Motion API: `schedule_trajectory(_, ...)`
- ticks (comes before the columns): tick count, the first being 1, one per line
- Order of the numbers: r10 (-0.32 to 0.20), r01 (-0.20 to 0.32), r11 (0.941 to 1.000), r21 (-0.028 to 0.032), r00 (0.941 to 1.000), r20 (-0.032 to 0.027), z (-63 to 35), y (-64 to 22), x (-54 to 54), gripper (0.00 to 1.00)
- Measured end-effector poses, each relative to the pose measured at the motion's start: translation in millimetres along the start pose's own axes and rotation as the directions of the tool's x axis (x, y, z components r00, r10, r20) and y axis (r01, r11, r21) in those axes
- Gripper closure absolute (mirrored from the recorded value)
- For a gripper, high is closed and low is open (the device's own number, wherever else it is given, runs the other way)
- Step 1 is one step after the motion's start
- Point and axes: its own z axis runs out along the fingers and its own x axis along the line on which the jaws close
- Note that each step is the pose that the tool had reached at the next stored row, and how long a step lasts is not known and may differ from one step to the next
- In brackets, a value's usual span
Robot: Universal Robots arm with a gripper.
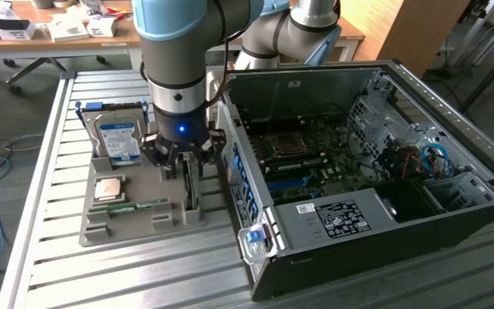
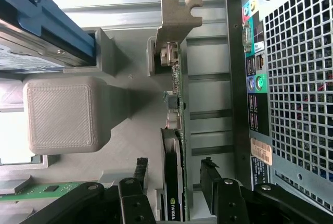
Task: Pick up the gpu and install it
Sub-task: 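Pick up the gpu and move the gpu toward the slot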
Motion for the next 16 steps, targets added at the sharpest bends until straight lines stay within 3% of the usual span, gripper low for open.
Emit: schedule_trajectory(16,0.000,0.000,1.0000,-0.0001,1.0000,0.0010,-0.1,-0.2,1.8,0.47)
